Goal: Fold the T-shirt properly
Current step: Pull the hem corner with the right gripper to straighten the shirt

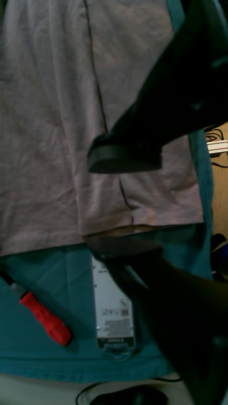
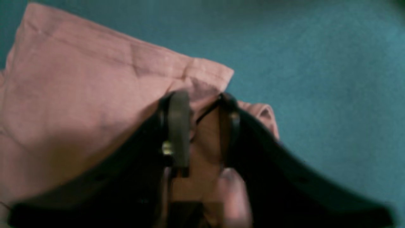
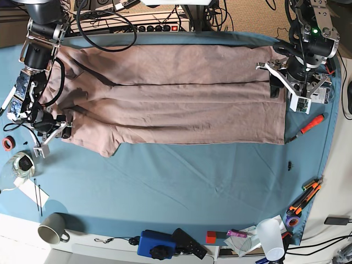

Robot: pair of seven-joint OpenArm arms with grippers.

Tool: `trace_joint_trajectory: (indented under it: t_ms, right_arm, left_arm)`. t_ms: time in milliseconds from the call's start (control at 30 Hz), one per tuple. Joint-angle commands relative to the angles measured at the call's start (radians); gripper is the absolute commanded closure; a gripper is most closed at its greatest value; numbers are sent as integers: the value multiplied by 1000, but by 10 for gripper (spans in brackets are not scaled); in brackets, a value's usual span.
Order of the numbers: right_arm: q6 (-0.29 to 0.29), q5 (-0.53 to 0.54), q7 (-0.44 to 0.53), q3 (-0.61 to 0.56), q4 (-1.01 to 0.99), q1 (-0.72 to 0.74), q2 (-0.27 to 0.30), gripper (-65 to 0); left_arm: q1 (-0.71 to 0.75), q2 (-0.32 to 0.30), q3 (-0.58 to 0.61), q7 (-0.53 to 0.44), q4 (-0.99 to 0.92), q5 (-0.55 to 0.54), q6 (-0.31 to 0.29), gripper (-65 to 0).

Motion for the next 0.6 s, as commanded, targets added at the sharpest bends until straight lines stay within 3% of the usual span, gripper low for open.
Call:
trace_joint_trajectory:
  t_ms: [0, 33, 67, 567]
  right_arm:
    - [5, 2, -21, 1, 6, 13, 2, -72]
    - [2, 2, -25, 1, 6, 13, 0, -12]
    - [2, 2, -29, 1, 6, 13, 0, 0]
    - [3, -25, -32, 1, 109, 13, 12, 0]
  left_arm:
    - [-2, -8, -2, -21, 14, -3, 0, -320]
    - [-3, -8, -2, -21, 14, -3, 0, -320]
    - [-3, -8, -2, -22, 14, -3, 0, -320]
    - [-2, -8, -2, -22, 14, -2, 0, -317]
